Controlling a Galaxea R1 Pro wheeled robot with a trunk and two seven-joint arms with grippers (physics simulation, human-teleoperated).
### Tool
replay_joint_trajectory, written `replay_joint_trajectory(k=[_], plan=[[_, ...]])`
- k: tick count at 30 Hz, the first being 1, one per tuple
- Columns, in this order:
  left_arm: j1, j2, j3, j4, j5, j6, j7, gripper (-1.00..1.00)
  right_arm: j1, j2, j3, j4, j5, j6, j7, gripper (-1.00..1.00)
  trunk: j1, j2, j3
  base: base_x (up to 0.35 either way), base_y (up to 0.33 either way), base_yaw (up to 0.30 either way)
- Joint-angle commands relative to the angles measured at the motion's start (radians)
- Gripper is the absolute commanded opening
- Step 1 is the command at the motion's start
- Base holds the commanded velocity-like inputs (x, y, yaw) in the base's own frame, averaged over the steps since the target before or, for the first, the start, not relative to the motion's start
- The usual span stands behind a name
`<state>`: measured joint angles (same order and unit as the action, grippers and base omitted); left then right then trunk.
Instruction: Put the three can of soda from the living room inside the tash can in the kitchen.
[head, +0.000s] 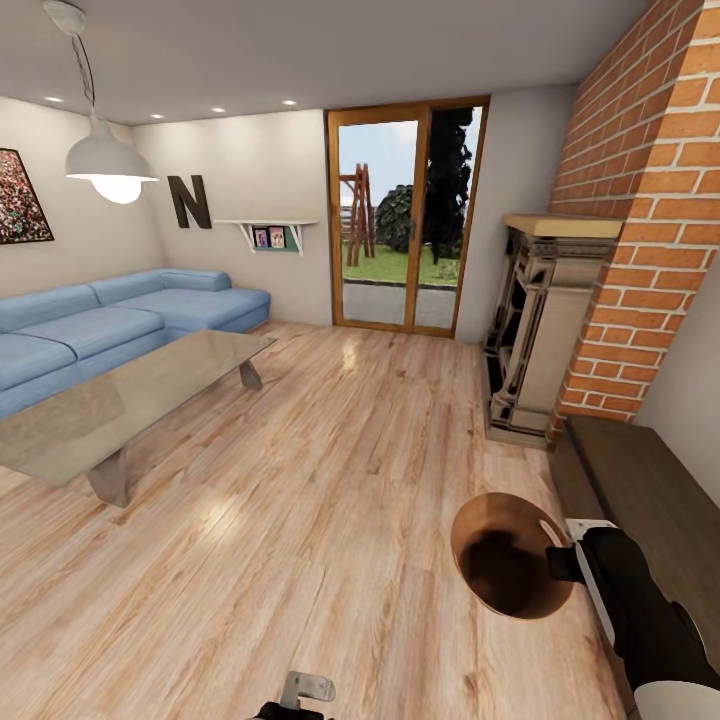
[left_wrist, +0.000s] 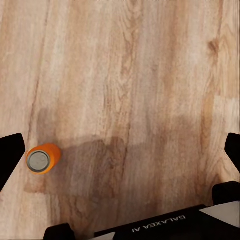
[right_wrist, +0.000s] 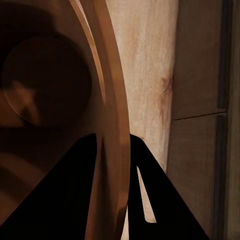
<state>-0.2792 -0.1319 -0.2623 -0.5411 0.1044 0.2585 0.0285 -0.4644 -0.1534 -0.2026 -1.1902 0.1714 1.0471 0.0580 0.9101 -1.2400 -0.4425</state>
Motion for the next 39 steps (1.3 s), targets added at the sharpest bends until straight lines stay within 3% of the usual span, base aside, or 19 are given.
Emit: replay_joint_trajectory(k=[1,14,19,22,24,26,39], plan=[[0.0,0.0,0.0,0.0,0.0,0.0,-0.007,1.0,0.0,0.0,0.0,0.0,-0.009,0.0,0.005,-1.0,0.0,0.0,0.0,0.0,0.0,0.0],[0.0,0.0,0.001,0.011,0.002,0.012,-0.031,1.0,0.0,0.0,0.0,0.0,-0.01,0.0,0.005,-1.0,0.0,0.0,0.0,0.0,0.0,0.0],[-0.005,-0.001,0.003,0.058,0.006,0.014,-0.028,1.0,0.0,0.0,0.001,0.0,-0.01,0.0,0.005,-1.0,0.0,0.0,0.0,0.0,0.0,0.0],[-0.023,-0.001,0.004,0.106,0.035,0.014,-0.025,1.0,0.0,0.0,0.0,0.0,-0.01,0.0,0.005,-1.0,0.0,0.0,0.0,0.0,0.0,0.0],[-0.045,-0.002,0.004,0.163,0.082,0.013,-0.009,1.0,0.0,0.0,0.001,0.0,-0.01,0.0,0.005,-1.0,0.0,0.0,0.0,0.0,0.0,0.0],[-0.059,-0.002,0.004,0.194,0.105,0.012,0.007,1.0,0.0,0.001,0.002,0.0,-0.01,0.0,0.005,-1.0,0.0,0.0,0.0,0.0,0.0,0.0],[-0.073,-0.002,0.005,0.227,0.131,0.005,0.023,1.0,0.0,0.002,0.014,0.0,-0.01,0.0,0.005,-1.0,0.0,0.0,-0.016,0.0,0.0,0.0]])
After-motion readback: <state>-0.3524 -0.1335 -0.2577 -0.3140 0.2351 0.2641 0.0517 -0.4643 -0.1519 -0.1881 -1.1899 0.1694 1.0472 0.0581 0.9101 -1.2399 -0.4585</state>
